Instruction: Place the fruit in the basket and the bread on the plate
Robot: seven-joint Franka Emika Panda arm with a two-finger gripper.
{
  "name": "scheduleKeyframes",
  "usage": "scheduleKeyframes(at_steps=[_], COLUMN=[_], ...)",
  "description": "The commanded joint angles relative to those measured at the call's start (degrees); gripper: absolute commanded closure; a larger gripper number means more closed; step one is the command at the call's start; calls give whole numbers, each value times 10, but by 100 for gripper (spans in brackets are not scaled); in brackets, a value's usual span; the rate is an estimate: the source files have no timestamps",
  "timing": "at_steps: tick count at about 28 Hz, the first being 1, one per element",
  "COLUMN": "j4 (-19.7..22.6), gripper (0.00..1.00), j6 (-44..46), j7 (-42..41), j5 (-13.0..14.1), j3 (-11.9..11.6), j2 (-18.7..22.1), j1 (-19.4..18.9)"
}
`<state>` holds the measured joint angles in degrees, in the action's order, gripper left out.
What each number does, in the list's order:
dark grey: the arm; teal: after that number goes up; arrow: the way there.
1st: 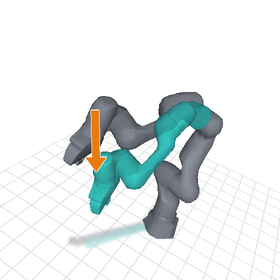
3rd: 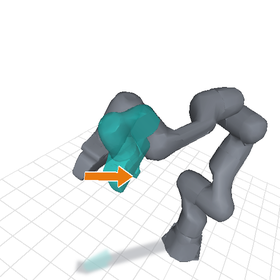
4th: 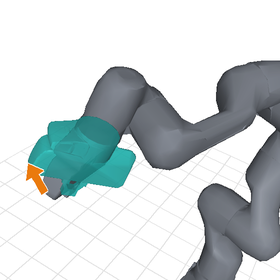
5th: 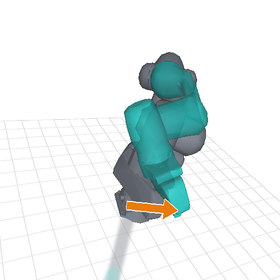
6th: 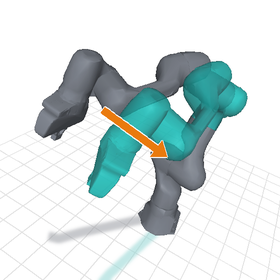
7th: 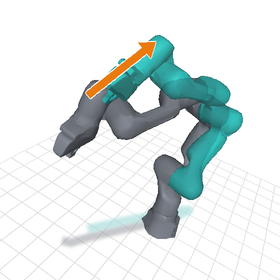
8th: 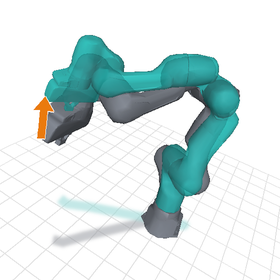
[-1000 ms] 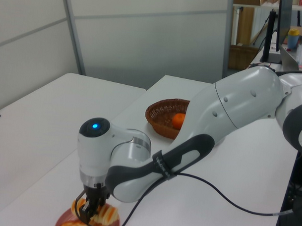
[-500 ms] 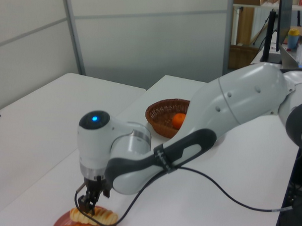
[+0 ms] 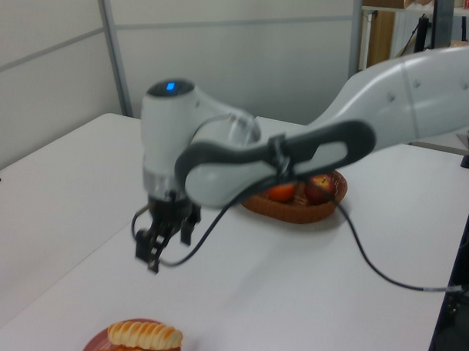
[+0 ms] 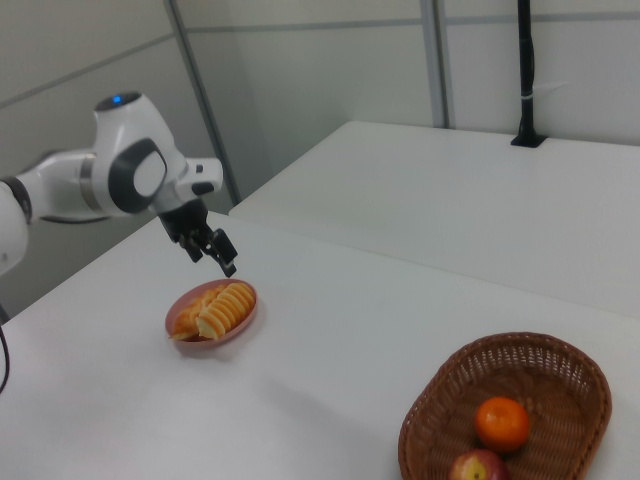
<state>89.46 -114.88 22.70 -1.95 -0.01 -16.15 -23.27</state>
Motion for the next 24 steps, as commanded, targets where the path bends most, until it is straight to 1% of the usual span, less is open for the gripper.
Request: scheduleKeyframes(at_steps=[1, 5, 6, 9, 10, 12, 15, 18, 19, 20, 22, 24], j4=[16, 14, 15, 17, 17, 18, 21, 39, 54, 61, 75, 78], gripper=[0, 0, 0, 0, 0, 0, 0, 0, 0, 0, 0, 0], j6=[63, 101, 117, 137, 142, 146, 166, 188, 200, 204, 206, 206], j7=[-59, -100, -118, -148, -175, -198, -208, -208, -208, -208, -208, -208], j5=[19, 27, 27, 20, 19, 18, 13, 9, 8, 7, 8, 8], j3=[-3, -4, -4, -4, -4, -4, -4, -3, -3, -3, -3, -3], j2=[52, 64, 71, 77, 79, 83, 114, 142, 162, 172, 189, 197], j1=[42, 92, 116, 152, 174, 197, 215, 230, 232, 233, 234, 238])
